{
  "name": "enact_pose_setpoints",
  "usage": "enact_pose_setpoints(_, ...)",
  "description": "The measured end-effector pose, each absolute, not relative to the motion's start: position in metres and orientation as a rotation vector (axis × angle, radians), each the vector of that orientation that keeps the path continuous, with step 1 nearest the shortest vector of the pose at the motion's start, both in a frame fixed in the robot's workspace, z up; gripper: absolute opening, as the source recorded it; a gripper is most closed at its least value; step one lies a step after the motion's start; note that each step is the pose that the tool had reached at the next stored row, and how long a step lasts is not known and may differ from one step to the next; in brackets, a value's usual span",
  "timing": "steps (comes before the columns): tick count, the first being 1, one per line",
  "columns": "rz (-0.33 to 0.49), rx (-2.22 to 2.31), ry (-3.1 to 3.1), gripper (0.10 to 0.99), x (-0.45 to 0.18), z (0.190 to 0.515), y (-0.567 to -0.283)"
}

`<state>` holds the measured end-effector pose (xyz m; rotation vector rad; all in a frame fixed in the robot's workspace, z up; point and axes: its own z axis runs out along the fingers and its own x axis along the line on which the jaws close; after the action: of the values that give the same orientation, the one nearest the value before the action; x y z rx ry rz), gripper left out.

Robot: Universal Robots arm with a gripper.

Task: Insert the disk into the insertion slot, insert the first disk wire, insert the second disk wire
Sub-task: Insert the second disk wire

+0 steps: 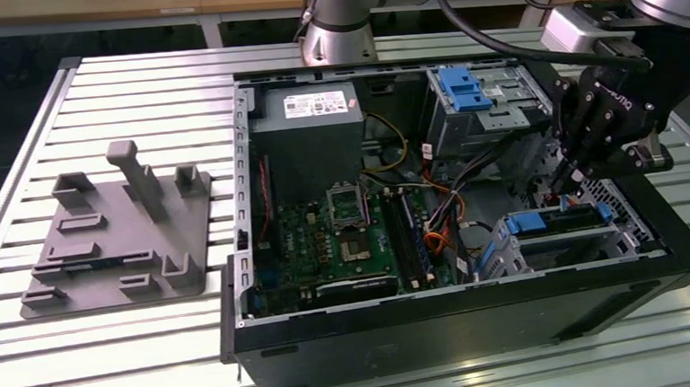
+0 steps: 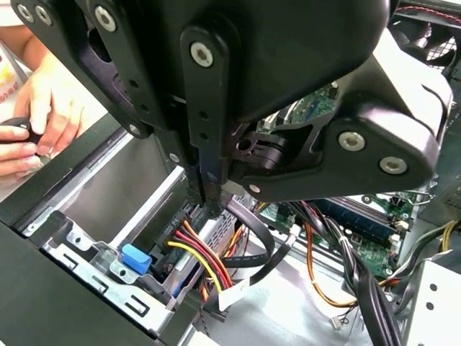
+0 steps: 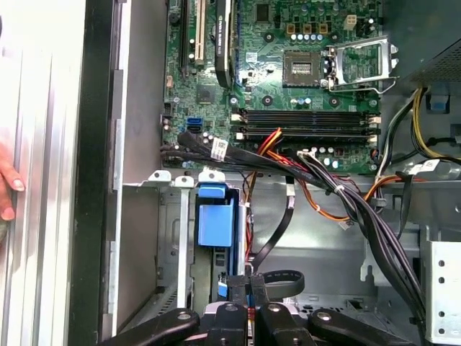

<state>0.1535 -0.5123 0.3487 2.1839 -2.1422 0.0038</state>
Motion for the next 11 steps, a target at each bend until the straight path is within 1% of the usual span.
enact_pose_setpoints(11, 0.006, 2.180, -2.148, 0.141, 0.1544, 0.3476, -0.5184)
